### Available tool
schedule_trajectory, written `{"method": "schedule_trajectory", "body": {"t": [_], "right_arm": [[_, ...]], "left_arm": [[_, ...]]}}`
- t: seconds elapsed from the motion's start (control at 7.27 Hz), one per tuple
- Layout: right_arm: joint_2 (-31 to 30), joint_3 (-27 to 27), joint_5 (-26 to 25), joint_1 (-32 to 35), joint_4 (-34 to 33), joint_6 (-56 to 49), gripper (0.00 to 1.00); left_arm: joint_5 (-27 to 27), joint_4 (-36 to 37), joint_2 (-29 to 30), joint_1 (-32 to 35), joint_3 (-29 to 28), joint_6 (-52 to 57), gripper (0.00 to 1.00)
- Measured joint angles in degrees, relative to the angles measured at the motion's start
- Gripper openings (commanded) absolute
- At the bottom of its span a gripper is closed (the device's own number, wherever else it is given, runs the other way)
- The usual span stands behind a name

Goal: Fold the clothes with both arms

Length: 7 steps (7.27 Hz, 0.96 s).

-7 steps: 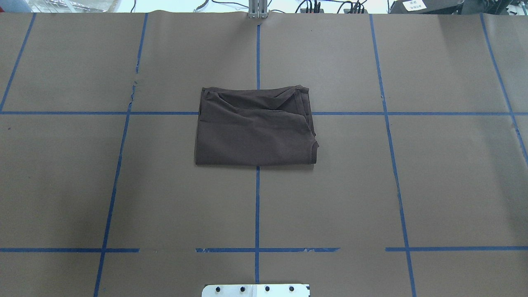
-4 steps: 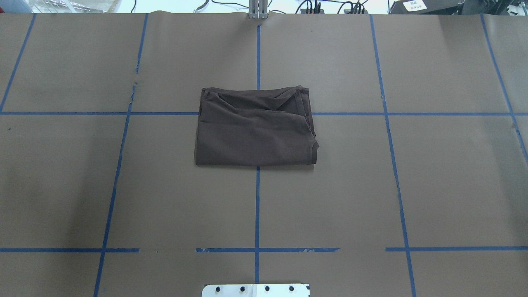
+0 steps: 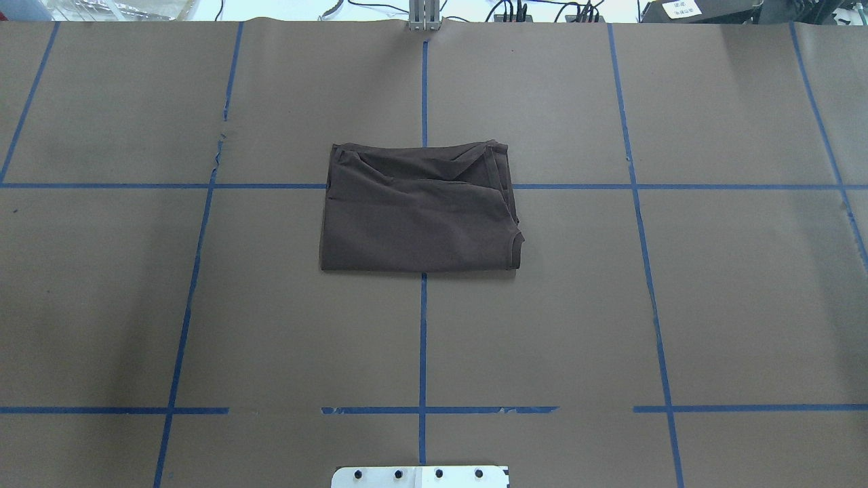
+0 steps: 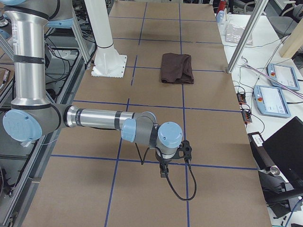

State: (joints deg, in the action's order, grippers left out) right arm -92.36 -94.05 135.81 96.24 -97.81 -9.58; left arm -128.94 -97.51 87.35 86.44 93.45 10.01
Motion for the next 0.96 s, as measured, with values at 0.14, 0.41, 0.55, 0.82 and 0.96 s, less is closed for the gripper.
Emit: {"method": "schedule_trajectory", "body": {"t": [0.14,0.41,0.55,0.82,0.96], "right_arm": [[0.1,-1.0,0.0,-0.6,1.7,3.8,1.00],[-0.1,-0.8,-0.2,-4.5,6.7,10.7,1.00],[-0.2,-0.2,-0.3,-5.9,8.4,12.5,1.00],[-0.3,0.3,-0.1,-6.7,9.9,13.6,1.00],[-0.3,0.3,-0.1,-6.7,10.1,13.7,1.00]], "left_arm": [[0.0,0.1,0.0,0.0,0.1,0.0,1.00],[0.0,0.1,0.1,0.0,0.2,0.0,1.00],[0.0,0.1,0.1,0.0,0.4,0.0,1.00],[-0.1,0.2,-0.1,0.1,0.6,0.0,1.00],[-0.1,0.2,-0.1,0.1,0.6,-0.3,1.00]]}}
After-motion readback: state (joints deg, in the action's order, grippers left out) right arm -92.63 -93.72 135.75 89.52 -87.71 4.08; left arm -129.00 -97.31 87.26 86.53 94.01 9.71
